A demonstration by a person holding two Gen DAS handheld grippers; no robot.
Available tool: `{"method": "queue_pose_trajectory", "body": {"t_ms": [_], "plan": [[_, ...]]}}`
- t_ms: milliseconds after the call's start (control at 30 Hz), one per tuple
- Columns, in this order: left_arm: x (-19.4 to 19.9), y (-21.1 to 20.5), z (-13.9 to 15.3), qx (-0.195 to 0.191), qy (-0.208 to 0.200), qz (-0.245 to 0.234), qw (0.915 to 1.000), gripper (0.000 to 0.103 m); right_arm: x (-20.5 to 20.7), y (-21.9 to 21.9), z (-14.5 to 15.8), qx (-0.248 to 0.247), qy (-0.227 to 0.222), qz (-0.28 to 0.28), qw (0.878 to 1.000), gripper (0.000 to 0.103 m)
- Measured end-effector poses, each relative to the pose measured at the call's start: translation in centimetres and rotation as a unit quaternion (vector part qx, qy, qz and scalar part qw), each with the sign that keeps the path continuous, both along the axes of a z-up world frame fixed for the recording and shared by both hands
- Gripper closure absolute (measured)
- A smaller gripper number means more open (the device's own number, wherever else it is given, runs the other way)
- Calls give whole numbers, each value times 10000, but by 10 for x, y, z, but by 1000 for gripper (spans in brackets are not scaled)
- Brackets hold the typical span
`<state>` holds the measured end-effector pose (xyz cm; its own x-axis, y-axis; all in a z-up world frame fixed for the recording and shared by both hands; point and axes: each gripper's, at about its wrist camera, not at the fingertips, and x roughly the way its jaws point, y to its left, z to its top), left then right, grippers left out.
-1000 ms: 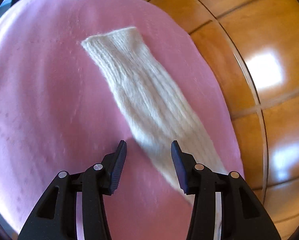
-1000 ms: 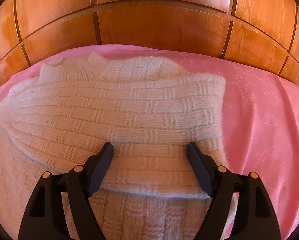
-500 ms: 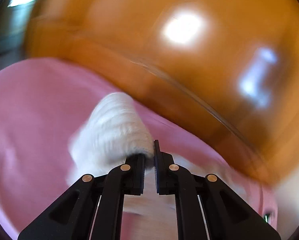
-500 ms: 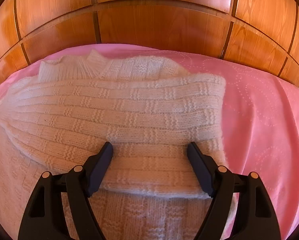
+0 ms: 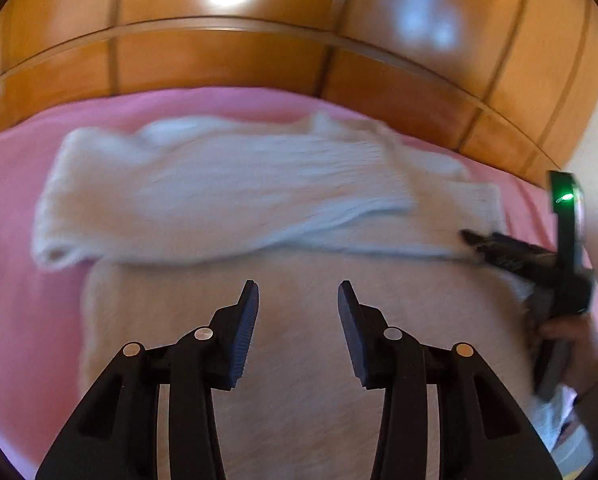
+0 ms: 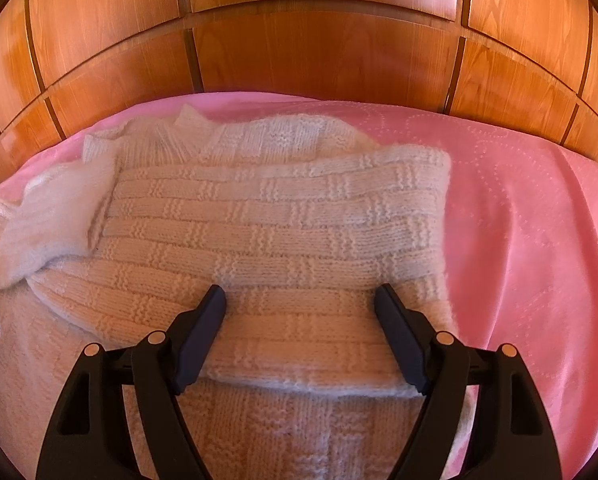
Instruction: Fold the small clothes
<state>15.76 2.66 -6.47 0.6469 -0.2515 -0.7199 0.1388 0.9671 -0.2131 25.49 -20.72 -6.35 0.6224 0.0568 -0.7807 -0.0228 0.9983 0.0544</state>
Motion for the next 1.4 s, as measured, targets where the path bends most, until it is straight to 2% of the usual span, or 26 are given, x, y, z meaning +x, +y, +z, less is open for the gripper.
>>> {"method": "queue_pose_trajectory", "body": {"t_ms": [33, 100, 167, 267, 333, 367, 400, 433, 467, 533, 700, 800, 900, 967, 1100, 1167, 1233, 1267, 1300, 1367, 1400], "plan": [[-4, 12, -5, -85, 76, 160, 9998, 63, -1, 0, 6, 113, -22, -21, 9999, 31], [-10, 30, -13, -212, 220, 403, 9987, 63, -5, 2, 20, 709, -130, 99, 9974, 43], [-10, 41, -23, -444, 324, 514, 9972, 63, -5, 16, 33, 1474, -86, 445, 9880, 47], [-6, 42, -26, -577, 343, 565, 9961, 63, 8, 44, 35, 1982, 157, 798, 9768, 52], [-6, 40, -28, -517, 306, 528, 9968, 60, 21, 65, 29, 2043, 336, 894, 9742, 54], [-7, 40, -29, -503, 278, 531, 9969, 60, 28, 76, 23, 2017, 443, 898, 9743, 59], [-7, 37, -29, -472, 256, 535, 9971, 60, 34, 84, 19, 2021, 547, 908, 9736, 70], [-7, 35, -29, -426, 243, 534, 9974, 60, 41, 94, 13, 1955, 693, 936, 9738, 76], [-6, 35, -30, -424, 241, 540, 9974, 59, 46, 106, 10, 1633, 725, 967, 9791, 87], [-7, 36, -31, -458, 236, 532, 9973, 59, 45, 118, 19, 1358, 569, 1060, 9834, 93], [-8, 39, -31, -565, 218, 547, 9967, 59, 15, 85, 82, 1224, -436, 972, 9868, 93], [-9, 37, -31, -534, 209, 552, 9968, 59, 6, 47, 95, 1197, -638, 675, 9885, 93], [-9, 37, -31, -530, 219, 566, 9967, 59, 5, 7, 80, 1158, -487, 200, 9919, 93], [-9, 37, -31, -528, 237, 566, 9967, 59, 8, -20, 56, 1267, -194, -205, 9915, 93], [-9, 38, -25, -476, 380, 603, 9963, 59, 1, -35, 19, 1111, 261, -465, 9924, 93], [-9, 40, -23, -405, 471, 661, 9959, 59, -4, -37, 13, 971, 248, -573, 9933, 93], [-11, 44, -17, -412, 571, 727, 9949, 59, -6, -40, 9, 1090, 289, -621, 9917, 93], [-12, 46, -14, -474, 590, 730, 9945, 59, -6, -41, 9, 1220, 327, -590, 9902, 90], [-13, 48, -10, -540, 568, 718, 9943, 59, -7, -43, 11, 1286, 288, -594, 9895, 82], [-13, 48, 4, -547, 363, 651, 9957, 59, -11, -50, 19, 1268, 179, -590, 9900, 70], [-12, 48, 13, -531, 222, 612, 9965, 59, -14, -52, 26, 1254, 91, -612, 9902, 68]]}}
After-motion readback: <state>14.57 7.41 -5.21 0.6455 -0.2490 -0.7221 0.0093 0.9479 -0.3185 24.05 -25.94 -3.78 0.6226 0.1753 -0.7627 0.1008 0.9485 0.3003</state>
